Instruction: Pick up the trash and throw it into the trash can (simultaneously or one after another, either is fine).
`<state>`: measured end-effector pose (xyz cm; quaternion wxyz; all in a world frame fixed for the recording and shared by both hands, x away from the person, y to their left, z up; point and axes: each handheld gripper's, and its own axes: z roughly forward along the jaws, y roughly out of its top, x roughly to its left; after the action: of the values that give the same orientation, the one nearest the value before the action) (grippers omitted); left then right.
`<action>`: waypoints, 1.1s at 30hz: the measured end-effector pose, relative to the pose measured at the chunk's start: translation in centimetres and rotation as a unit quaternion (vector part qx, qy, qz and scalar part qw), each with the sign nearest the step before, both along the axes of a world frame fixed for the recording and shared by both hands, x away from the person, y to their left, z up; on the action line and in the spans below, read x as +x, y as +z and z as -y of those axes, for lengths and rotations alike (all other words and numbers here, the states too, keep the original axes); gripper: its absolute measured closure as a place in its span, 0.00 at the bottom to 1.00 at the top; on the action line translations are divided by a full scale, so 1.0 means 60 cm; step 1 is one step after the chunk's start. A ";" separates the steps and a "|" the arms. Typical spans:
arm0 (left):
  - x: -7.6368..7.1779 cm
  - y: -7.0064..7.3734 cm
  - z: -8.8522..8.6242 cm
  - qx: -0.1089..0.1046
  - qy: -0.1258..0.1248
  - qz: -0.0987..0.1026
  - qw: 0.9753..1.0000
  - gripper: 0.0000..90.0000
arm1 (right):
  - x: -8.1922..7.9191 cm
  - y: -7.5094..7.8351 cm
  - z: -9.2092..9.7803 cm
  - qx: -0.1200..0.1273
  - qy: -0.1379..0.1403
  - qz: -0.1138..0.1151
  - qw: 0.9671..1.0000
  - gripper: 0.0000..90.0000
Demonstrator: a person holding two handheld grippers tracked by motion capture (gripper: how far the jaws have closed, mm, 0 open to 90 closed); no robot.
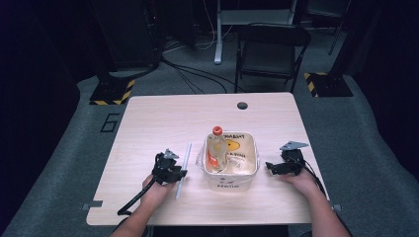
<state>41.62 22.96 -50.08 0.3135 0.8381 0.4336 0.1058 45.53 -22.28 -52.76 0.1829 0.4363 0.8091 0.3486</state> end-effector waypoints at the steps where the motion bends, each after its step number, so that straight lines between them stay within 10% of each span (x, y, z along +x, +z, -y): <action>1: 0.000 -0.001 0.000 0.001 -0.001 -0.001 1.000 0.73 | 0.000 0.000 0.000 0.000 0.000 -0.001 1.000 0.07; 33: 0.008 -0.008 -0.012 0.005 0.018 -0.012 1.000 0.89 | 0.000 0.000 0.000 0.000 0.000 0.000 1.000 0.07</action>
<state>42.08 23.69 -50.57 0.3018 0.8331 0.4519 0.1032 45.52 -22.28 -52.76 0.1827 0.4365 0.8091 0.3486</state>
